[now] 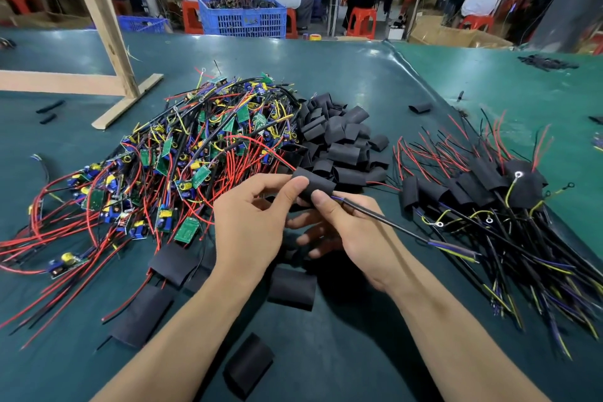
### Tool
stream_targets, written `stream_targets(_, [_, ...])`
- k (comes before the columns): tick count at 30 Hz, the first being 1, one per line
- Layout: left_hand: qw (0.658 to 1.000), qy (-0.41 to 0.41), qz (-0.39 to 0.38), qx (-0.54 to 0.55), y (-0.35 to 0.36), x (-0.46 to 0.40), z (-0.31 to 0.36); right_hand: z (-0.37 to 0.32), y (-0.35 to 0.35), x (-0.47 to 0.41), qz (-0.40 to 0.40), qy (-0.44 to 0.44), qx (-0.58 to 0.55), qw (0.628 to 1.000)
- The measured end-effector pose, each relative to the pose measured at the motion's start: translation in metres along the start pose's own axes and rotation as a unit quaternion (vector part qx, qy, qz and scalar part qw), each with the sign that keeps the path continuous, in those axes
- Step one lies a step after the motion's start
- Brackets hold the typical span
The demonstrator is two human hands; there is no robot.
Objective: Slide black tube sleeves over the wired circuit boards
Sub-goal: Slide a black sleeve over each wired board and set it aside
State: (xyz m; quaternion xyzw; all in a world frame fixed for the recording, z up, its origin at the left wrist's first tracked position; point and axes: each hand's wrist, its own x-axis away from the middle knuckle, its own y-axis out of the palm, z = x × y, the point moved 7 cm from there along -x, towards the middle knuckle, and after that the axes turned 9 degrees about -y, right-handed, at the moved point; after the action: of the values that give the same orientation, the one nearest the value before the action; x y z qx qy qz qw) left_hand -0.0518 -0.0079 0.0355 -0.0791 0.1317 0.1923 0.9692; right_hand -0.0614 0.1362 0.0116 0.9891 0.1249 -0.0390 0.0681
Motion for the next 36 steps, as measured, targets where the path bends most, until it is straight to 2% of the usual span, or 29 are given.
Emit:
stream_targets(2, [1.000,0.000,0.007,0.010,-0.001,0.000,0.000,0.001,0.001,0.000,-0.003,0.003,0.002,1.000])
stream_targets(7, [0.997,-0.029,-0.062,0.048,0.007,-0.005,-0.001,-0.004,-0.004,0.000,0.004,-0.005,-0.007,1.000])
stream_targets(15, [0.987,-0.060,-0.097,0.112,0.012,-0.002,-0.002,-0.009,-0.013,0.001,0.004,-0.013,-0.008,1.000])
stream_targets(18, [0.980,-0.062,-0.129,0.135,0.018,0.002,0.000,-0.012,-0.017,-0.001,0.028,-0.014,-0.038,0.999])
stream_targets(20, [0.982,-0.053,-0.129,0.123,0.019,0.003,0.000,-0.016,-0.027,-0.003,0.081,-0.015,-0.071,0.994])
stream_targets(22, [0.987,-0.051,-0.100,0.116,0.013,-0.002,-0.001,-0.018,-0.047,-0.003,0.180,-0.004,-0.134,0.974])
stream_targets(25, [0.987,-0.071,-0.055,0.132,-0.002,-0.013,-0.007,-0.022,-0.084,0.003,0.321,-0.017,-0.270,0.908])
stream_targets(27, [0.983,-0.097,-0.040,0.148,-0.008,-0.017,-0.012,-0.024,-0.099,0.007,0.347,-0.033,-0.389,0.853])
stream_targets(30, [0.981,-0.108,-0.045,0.156,-0.007,-0.017,-0.013,-0.026,-0.106,0.010,0.329,-0.067,-0.558,0.759])
stream_targets(31, [0.982,-0.103,-0.048,0.149,-0.007,-0.017,-0.012,-0.026,-0.103,0.009,0.321,-0.064,-0.579,0.747])
stream_targets(33, [0.990,-0.080,-0.054,0.105,-0.008,-0.017,-0.010,-0.023,-0.096,0.009,0.310,-0.053,-0.587,0.746])
stream_targets(36, [0.997,-0.027,-0.059,-0.041,-0.010,-0.017,-0.008,-0.016,-0.086,0.005,0.292,-0.030,-0.552,0.780])
